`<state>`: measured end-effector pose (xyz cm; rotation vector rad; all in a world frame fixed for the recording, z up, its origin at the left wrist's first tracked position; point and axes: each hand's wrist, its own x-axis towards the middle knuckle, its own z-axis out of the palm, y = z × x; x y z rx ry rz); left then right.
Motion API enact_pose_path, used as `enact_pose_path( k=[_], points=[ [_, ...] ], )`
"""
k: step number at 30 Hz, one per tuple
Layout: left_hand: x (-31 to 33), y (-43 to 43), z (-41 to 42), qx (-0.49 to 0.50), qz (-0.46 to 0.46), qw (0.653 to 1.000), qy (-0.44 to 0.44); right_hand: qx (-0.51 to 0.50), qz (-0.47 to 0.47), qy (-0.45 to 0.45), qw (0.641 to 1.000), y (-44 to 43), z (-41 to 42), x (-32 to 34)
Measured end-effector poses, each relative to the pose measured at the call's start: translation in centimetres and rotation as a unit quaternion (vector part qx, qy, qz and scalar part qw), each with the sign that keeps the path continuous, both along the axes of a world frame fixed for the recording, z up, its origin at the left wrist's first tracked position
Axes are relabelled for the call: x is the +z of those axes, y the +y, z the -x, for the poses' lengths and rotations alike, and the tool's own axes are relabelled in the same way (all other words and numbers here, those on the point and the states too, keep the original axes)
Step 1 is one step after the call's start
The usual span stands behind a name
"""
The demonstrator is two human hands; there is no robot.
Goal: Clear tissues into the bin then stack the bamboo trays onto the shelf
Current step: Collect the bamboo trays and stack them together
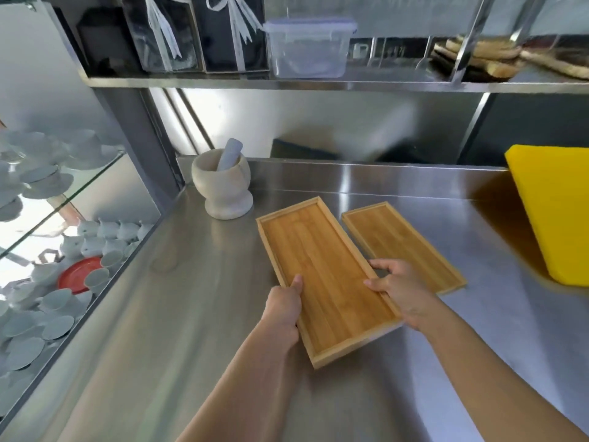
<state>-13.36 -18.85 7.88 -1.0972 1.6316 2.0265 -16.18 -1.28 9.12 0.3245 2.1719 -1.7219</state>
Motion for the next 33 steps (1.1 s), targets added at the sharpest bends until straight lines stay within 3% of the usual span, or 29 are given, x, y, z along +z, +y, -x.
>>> enact_pose_path(
  k=[4,13,19,33],
  points=[
    [-0.4,4.1,3.5,-0.067,-0.019,0.998,-0.002,-0.020,-0.010,0.017,1.000,4.4,2.6,0.7],
    [-1.1,11.9,10.6,-0.186,0.051,0.981,-0.018,0.003,-0.059,0.047,0.997,12.0,8.8,0.2],
    [-2.0,14.3,14.0,-0.289,0.156,0.944,-0.024,0.028,-0.080,0.034,0.996,15.0,12.9,-1.0],
    [-4.6,14.9,15.9,-0.390,0.354,0.850,-0.025,0.045,-0.079,0.000,0.996,16.8,15.2,-4.8]
  ],
)
